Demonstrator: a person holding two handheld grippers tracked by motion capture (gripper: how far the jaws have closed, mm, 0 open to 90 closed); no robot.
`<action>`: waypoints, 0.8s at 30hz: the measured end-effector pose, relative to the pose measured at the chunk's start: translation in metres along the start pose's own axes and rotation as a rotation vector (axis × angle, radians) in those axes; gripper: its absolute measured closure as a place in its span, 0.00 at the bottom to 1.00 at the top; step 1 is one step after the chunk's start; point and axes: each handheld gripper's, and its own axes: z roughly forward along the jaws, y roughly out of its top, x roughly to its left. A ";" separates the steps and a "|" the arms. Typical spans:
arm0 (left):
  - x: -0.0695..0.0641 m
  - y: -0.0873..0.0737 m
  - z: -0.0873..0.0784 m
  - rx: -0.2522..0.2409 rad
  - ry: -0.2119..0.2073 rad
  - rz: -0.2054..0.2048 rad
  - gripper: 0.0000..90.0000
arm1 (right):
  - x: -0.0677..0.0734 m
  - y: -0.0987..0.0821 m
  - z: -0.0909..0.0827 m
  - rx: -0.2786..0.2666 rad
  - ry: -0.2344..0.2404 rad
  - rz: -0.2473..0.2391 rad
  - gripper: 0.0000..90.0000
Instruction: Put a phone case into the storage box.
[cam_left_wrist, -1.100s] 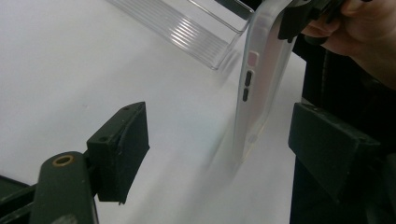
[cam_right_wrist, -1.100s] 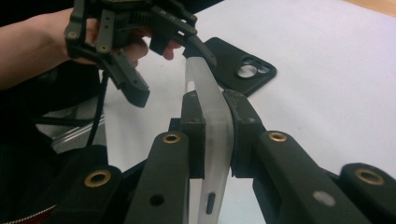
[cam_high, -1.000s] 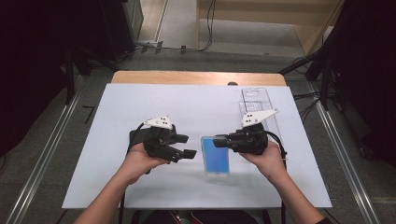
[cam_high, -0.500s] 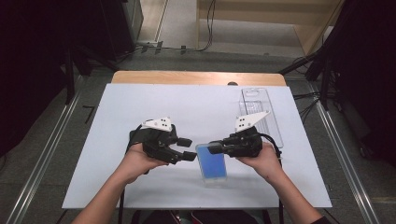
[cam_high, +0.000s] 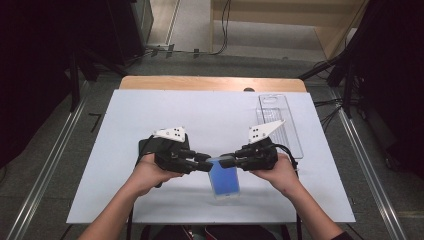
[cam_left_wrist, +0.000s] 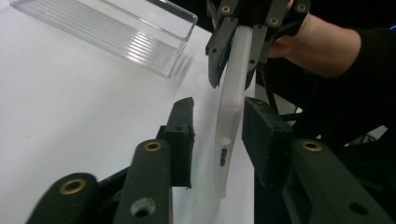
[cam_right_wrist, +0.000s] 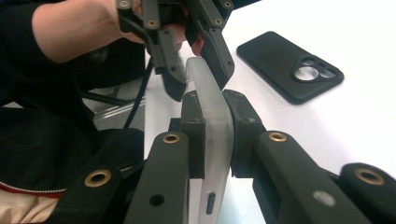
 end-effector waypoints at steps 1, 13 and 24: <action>0.000 0.000 0.000 -0.001 0.001 0.002 0.77 | 0.000 0.000 0.000 -0.002 0.005 0.000 0.86; -0.002 0.003 0.000 0.036 -0.028 0.032 0.90 | -0.003 -0.001 0.002 -0.002 0.041 0.011 0.85; -0.002 0.007 -0.009 0.038 -0.015 -0.016 0.91 | -0.004 -0.002 -0.004 -0.033 0.024 0.023 0.61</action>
